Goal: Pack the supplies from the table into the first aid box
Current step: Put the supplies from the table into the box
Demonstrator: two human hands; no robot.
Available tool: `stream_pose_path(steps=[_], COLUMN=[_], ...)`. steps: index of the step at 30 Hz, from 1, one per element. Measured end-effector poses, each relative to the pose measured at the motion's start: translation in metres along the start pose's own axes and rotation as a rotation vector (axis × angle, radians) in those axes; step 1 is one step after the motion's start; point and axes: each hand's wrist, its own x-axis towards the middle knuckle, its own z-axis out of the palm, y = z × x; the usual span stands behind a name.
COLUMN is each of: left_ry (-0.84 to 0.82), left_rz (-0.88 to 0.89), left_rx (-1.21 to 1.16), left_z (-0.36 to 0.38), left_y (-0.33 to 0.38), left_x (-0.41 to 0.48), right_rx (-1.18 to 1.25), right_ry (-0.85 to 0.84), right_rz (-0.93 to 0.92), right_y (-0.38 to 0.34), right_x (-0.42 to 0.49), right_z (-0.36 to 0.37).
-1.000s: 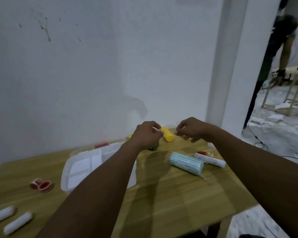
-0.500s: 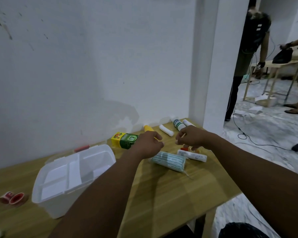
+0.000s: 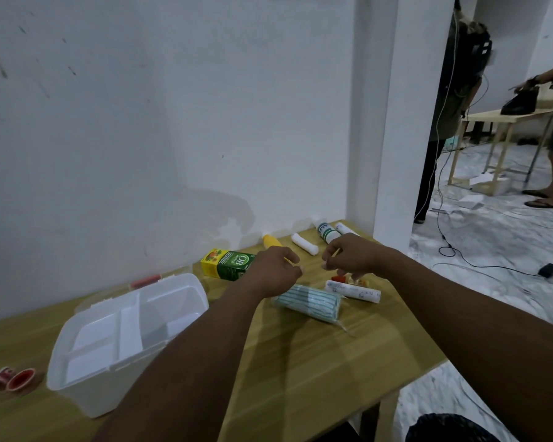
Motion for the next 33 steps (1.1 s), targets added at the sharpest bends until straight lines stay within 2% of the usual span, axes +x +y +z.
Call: stream_pose_path(steps=[22, 33], left_ry=[-0.036, -0.062], left_rz=[0.027, 0.064], left_rx=[-0.005, -0.024], left_z=[0.008, 0.027], left_y=[0.007, 0.026], left_x=[0.001, 0.014], right_rx=[0.014, 0.017], right_ry=[0.017, 0.064], right_rz=[0.006, 0.030], right_y=[0.011, 0.038], right_x=[-0.001, -0.002], right_z=[-0.008, -0.025])
